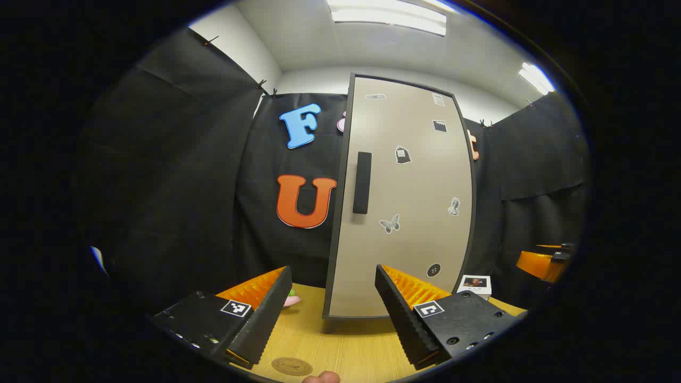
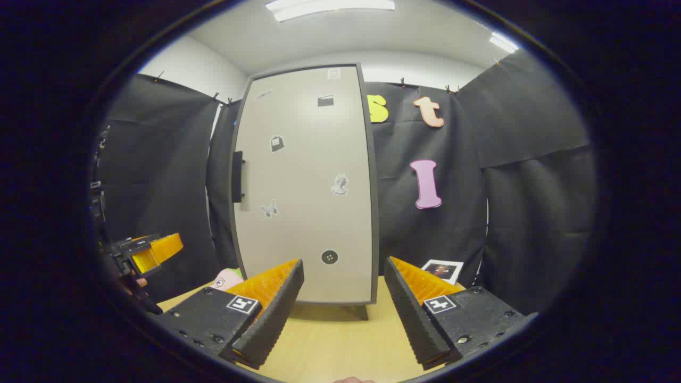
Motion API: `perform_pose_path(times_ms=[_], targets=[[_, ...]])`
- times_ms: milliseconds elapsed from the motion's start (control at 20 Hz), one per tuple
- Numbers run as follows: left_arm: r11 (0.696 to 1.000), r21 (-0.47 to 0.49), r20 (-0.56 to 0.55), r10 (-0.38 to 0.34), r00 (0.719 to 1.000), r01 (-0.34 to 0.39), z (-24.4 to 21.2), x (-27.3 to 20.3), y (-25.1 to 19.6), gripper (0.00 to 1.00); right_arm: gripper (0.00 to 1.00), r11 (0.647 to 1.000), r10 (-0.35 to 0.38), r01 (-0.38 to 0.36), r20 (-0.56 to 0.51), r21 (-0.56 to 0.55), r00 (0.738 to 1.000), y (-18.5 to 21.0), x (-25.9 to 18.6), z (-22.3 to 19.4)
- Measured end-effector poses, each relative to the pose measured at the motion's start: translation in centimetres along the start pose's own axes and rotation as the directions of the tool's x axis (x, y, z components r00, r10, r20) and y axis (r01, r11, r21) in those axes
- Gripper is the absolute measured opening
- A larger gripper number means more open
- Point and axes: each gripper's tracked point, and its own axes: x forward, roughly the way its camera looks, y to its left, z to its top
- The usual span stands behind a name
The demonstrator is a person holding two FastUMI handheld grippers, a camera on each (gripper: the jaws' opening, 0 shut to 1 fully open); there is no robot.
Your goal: Open the cabinet door with the right hand, grasp the bottle in the cabinet with the left hand and place it on the coaster, then close the cabinet door with the right hand.
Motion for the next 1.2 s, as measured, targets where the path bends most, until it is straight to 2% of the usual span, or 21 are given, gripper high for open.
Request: perform_pose_path(times_ms=[50,300,350,400,1000,1200], targets=[[1.0,0.006,0.002,-0.001,1.0,0.001,0.0,0.0,0.0,0.95,0.98,1.0,0.0,0.0,-0.002,0.0,1.0,0.0,0.1,0.0],[1.0,0.012,0.007,-0.009,1.0,0.009,0.2,0.0,-0.3,0.95,0.98,1.0,0.002,-0.002,-0.01,-0.014,1.0,0.1,0.3,-0.4],[1.0,0.01,0.006,-0.008,1.0,0.008,0.2,-0.1,-0.3,1.0,0.98,1.0,0.004,-0.004,-0.01,-0.014,1.0,0.2,0.3,-0.4],[1.0,0.008,0.007,-0.008,1.0,0.007,0.3,0.0,-0.3,0.95,0.98,1.0,0.004,-0.005,-0.011,-0.014,1.0,0.2,0.3,-0.3],[0.999,0.029,0.009,-0.013,1.0,0.013,0.8,-0.6,-0.7,0.95,0.98,1.0,0.016,-0.016,-0.002,-0.02,1.0,0.2,-0.2,-0.1],[0.999,0.046,0.008,-0.006,1.0,0.006,0.7,-0.9,-0.7,0.95,0.98,0.998,0.053,-0.053,0.004,-0.025,0.999,1.2,-0.1,1.0]])
